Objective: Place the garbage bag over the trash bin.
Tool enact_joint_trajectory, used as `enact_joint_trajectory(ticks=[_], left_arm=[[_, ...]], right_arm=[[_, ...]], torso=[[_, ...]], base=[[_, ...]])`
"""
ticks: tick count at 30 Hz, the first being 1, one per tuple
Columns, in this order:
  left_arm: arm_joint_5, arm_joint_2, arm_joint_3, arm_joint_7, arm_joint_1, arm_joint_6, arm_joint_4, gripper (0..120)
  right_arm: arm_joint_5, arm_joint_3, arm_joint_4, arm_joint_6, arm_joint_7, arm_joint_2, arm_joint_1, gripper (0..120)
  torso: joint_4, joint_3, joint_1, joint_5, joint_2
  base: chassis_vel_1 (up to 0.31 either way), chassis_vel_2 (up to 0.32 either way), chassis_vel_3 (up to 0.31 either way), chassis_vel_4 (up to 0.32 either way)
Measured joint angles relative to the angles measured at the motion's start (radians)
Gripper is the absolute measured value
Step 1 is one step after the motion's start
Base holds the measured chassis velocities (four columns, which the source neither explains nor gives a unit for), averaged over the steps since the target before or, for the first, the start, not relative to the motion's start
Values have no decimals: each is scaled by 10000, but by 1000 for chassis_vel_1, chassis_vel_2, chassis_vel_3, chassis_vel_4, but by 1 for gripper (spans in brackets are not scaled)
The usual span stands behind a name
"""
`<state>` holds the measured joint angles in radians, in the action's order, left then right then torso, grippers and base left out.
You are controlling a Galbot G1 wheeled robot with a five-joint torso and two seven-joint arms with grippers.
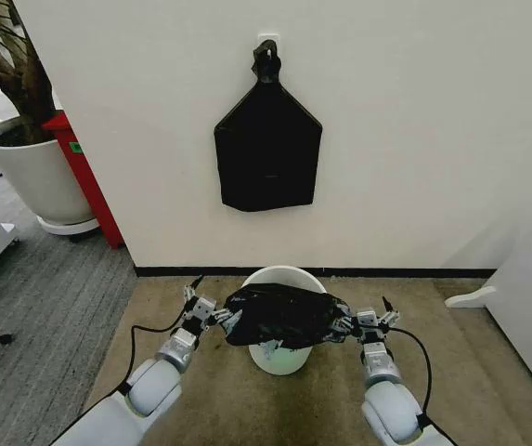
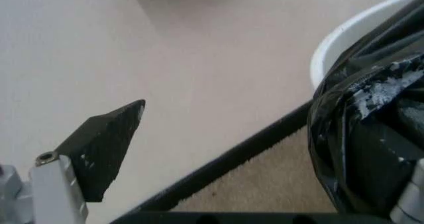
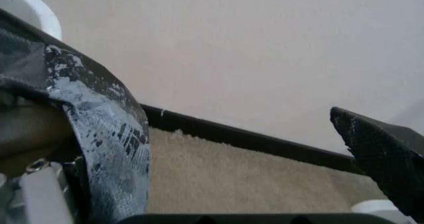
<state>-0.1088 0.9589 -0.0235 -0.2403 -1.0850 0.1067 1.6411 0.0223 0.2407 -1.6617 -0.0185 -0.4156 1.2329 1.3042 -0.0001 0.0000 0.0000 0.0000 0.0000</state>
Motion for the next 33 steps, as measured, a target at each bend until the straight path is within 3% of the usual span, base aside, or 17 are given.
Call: enact_joint_trajectory(ticks=[10,21,33], left_arm=[[578,748,53,-42,-256,721,-786,100],[893,655,239,-546,-802,967,-206,100],[1719,1977,435,-756,-62,3041,-2352,100]], right_arm=[[45,165,791,866,321,436,6,100],[-279,221,392,897,334,353,189,100],[-218,143,1244,1210,431,805,-37,100]], torso=[[2,0,0,1,0],[1,-1,0,0,0],[1,0,0,2,0]], base=[[0,0,0,0],[0,0,0,0],[0,0,0,0]])
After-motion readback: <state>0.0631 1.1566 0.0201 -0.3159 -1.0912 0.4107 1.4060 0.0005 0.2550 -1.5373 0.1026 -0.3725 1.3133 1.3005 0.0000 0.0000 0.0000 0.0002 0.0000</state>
